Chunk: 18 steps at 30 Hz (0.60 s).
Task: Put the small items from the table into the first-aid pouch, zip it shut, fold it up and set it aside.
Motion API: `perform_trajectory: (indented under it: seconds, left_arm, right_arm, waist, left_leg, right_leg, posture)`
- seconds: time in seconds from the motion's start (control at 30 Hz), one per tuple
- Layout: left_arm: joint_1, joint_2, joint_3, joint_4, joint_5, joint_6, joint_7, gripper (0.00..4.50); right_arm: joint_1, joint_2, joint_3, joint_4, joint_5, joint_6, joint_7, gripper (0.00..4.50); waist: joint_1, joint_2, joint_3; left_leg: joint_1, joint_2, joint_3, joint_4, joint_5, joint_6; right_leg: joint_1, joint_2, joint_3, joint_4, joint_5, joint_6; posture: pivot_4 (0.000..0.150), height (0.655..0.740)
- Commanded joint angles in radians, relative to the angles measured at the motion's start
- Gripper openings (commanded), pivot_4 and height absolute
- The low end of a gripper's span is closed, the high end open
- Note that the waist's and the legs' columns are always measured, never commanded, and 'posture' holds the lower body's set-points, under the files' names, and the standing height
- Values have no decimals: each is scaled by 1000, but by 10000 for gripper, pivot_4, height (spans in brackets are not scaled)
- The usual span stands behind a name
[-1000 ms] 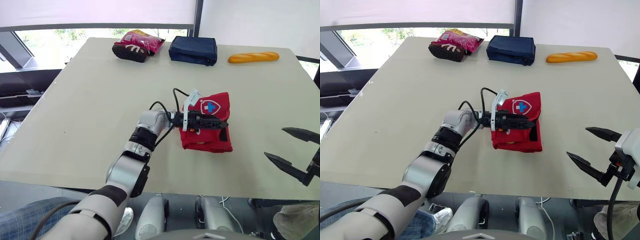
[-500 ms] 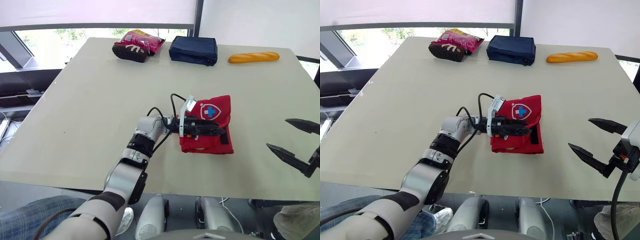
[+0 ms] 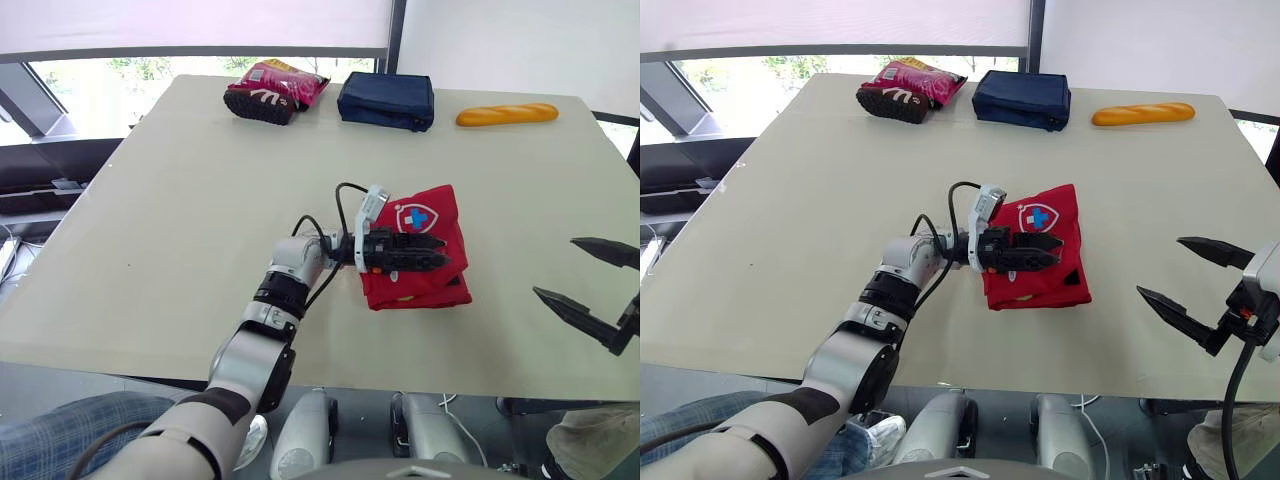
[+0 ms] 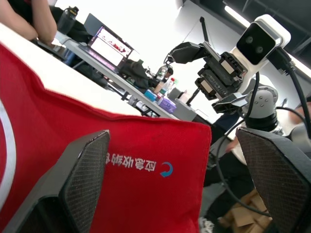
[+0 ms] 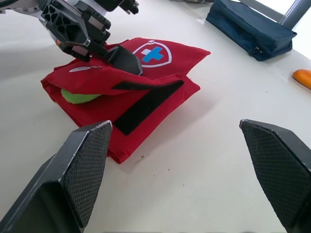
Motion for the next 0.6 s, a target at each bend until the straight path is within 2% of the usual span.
perform_trajectory:
  seconds: [0.03,0.1,0.13,0.17,0.2,0.3,0.33,0.37,0.4,0.43,0.6]
  left_arm:
    - [-13,-6,-32,-34,50,-94,8,44382]
    - [-13,-11,-58,-31,98,-163,37,39206]
    - [-12,-13,-66,-30,116,-191,45,34562]
    - [-11,-18,-71,-31,129,-224,52,33668]
    - [-9,-21,-73,-31,137,-247,55,27574]
    - [-14,-46,-96,-60,182,-346,90,13665]
    - [-12,-46,-121,-61,222,-406,104,10989]
    - [-9,-45,-148,-55,262,-468,117,5296]
    - [-5,-42,-176,-44,302,-517,127,2221]
    - [-2,-41,-192,-35,321,-533,132,418]
    - [0,-35,-245,8,392,-532,163,418]
  right_arm:
    - [-2,-7,-20,-18,15,-6,-13,45000]
    - [-2,-7,-21,-17,16,-7,-13,45000]
    - [-1,-7,-21,-17,17,-7,-13,45000]
    - [0,-7,-21,-17,17,-8,-13,45000]
    - [1,-7,-22,-16,17,-9,-12,45000]
    - [2,-3,-17,-25,20,-7,-19,45000]
    - [2,-1,-16,-29,21,-6,-23,45000]
    - [4,-1,-15,-32,23,-6,-26,45000]
    - [5,0,-17,-35,24,-6,-27,45000]
    - [7,0,-18,-36,26,-6,-29,45000]
    - [17,0,-27,-41,32,-8,-33,45000]
  waist:
    - [0,0,0]
    - [0,0,0]
    - [0,0,0]
    - [0,0,0]
    - [0,0,0]
    - [0,0,0]
    - [1,0,0]
    - [1,0,0]
    - [1,0,0]
    - [1,0,0]
    - [0,0,0]
  left_leg:
    - [0,0,0,0,0,0]
    - [0,0,0,0,0,0]
    - [0,0,0,0,0,0]
    - [0,0,0,0,0,0]
    - [0,0,0,0,0,0]
    - [0,0,0,0,0,0]
    - [0,0,0,0,0,0]
    - [0,0,0,0,0,0]
    - [0,0,0,0,0,0]
    - [0,0,0,0,0,0]
    - [0,-1,0,0,0,0]
  right_leg:
    - [0,0,0,0,0,0]
    - [0,0,0,0,0,0]
    - [0,0,0,0,0,0]
    - [0,0,0,0,0,0]
    - [0,0,0,0,0,0]
    - [0,0,0,0,0,0]
    - [0,0,0,0,0,0]
    - [0,0,0,-1,0,0]
    - [0,0,0,-1,0,0]
    - [0,0,0,-1,0,0]
    - [0,0,0,-1,0,0]
  posture:
    - [1500,7164]
    - [1500,7164]
    - [1500,7164]
    - [1500,7164]
    - [1500,7164]
    - [1500,7164]
    - [1500,7164]
    - [1500,7164]
    - [1500,7164]
    - [1500,7164]
    - [1500,7164]
